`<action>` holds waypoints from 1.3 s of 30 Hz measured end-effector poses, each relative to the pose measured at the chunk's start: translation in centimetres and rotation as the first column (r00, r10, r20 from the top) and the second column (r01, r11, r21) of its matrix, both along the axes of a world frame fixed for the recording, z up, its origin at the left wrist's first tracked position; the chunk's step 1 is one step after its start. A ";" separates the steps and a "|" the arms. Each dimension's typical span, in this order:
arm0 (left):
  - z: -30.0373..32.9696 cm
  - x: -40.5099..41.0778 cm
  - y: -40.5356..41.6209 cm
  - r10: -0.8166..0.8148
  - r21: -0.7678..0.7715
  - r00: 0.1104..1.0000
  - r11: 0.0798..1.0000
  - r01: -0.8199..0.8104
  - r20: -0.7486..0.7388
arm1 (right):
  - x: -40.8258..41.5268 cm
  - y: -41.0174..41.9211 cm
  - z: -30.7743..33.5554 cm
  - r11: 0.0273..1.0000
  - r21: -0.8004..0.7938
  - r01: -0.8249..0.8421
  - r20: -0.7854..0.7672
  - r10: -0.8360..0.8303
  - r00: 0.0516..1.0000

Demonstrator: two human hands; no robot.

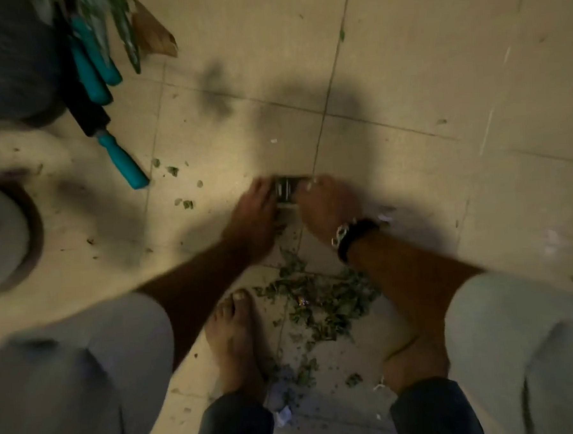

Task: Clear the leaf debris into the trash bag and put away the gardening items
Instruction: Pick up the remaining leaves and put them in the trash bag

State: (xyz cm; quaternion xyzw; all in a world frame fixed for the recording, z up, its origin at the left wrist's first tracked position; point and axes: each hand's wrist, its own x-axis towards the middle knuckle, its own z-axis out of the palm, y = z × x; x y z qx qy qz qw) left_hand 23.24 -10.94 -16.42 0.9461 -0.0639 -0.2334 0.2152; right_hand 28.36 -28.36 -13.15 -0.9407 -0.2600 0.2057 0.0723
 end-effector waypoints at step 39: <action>-0.8 -9.0 -1.1 0.023 0.170 1.000 0.985 -0.023 0.000 | -7.5 -25.7 3.0 0.461 -0.032 0.887 0.265 -0.852 0.452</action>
